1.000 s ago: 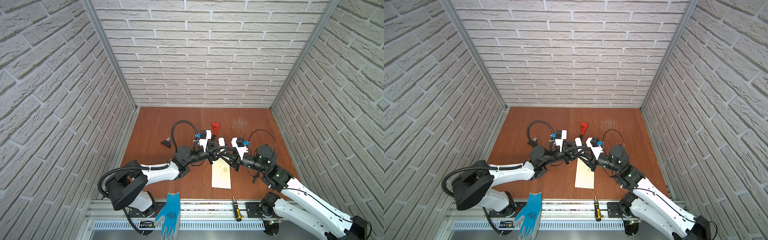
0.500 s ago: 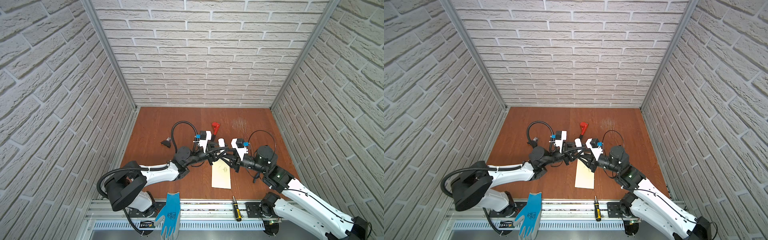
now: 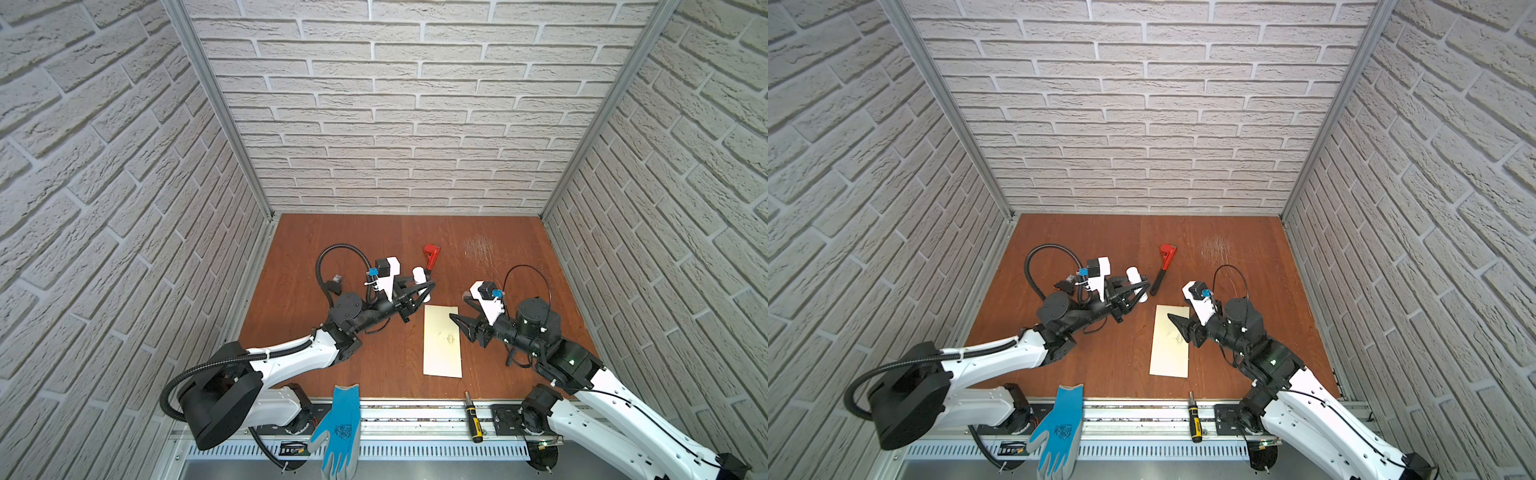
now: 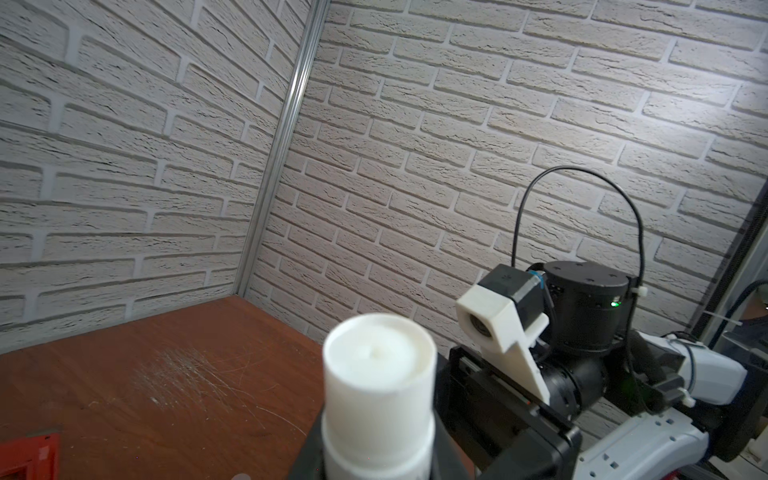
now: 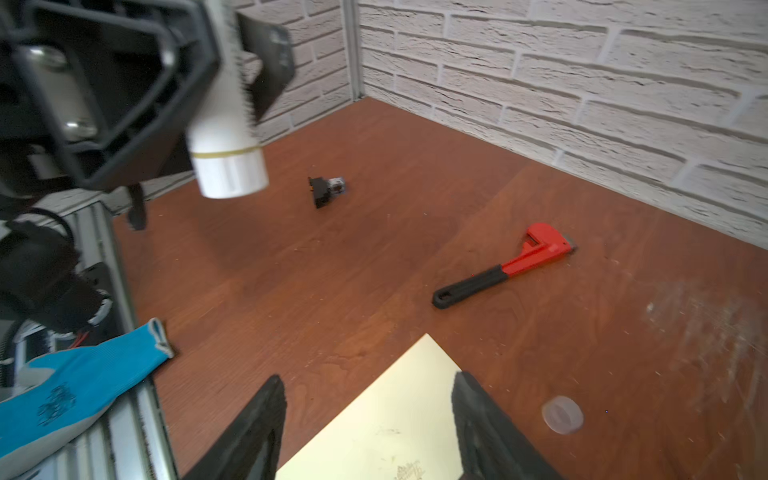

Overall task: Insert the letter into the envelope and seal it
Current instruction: 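Open the right gripper and move it over the small clear cap, then lower the right gripper and grasp the small clear cap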

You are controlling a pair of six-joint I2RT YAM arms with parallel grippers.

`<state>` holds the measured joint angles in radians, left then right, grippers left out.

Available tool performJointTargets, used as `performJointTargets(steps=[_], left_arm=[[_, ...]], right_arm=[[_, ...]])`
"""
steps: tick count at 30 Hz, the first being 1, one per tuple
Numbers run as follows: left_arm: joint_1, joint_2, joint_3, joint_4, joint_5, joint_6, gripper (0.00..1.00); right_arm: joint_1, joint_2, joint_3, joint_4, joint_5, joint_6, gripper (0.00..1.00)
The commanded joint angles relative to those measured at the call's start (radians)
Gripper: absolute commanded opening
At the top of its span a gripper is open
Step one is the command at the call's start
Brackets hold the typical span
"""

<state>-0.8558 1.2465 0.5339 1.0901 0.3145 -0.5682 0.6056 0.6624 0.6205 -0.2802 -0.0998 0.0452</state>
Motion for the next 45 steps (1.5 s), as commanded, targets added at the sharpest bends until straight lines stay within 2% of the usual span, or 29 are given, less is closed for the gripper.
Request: performJointTargets(steps=[1,4,6,9,14,18,24,45], left_arm=[[-0.001,-0.032,-0.051,-0.045,0.001,0.168,0.00],[-0.016,-0.021,-0.111,-0.014,-0.010,0.275,0.00],[-0.038,-0.003,-0.140,0.001,-0.036,0.354,0.00],[-0.083,0.035,-0.161,0.008,-0.069,0.460,0.00],[-0.104,0.140,-0.203,0.138,-0.098,0.510,0.00],[-0.108,0.209,-0.210,0.187,-0.106,0.519,0.00],[-0.113,0.274,-0.216,0.237,-0.115,0.514,0.00],[-0.117,0.337,-0.244,0.251,-0.146,0.511,0.00]], right_arm=[[-0.012,0.101,0.130,-0.108,0.263,0.093,0.62],[-0.078,0.314,0.343,-0.358,0.346,0.256,0.60],[-0.137,0.474,0.505,-0.560,0.316,0.349,0.60],[-0.164,0.629,0.629,-0.691,0.288,0.415,0.57],[-0.193,0.748,0.714,-0.763,0.314,0.532,0.57],[-0.223,0.846,0.765,-0.809,0.307,0.556,0.55],[-0.254,0.982,0.815,-0.834,0.280,0.557,0.54],[-0.300,1.245,0.920,-0.754,0.219,0.537,0.52]])
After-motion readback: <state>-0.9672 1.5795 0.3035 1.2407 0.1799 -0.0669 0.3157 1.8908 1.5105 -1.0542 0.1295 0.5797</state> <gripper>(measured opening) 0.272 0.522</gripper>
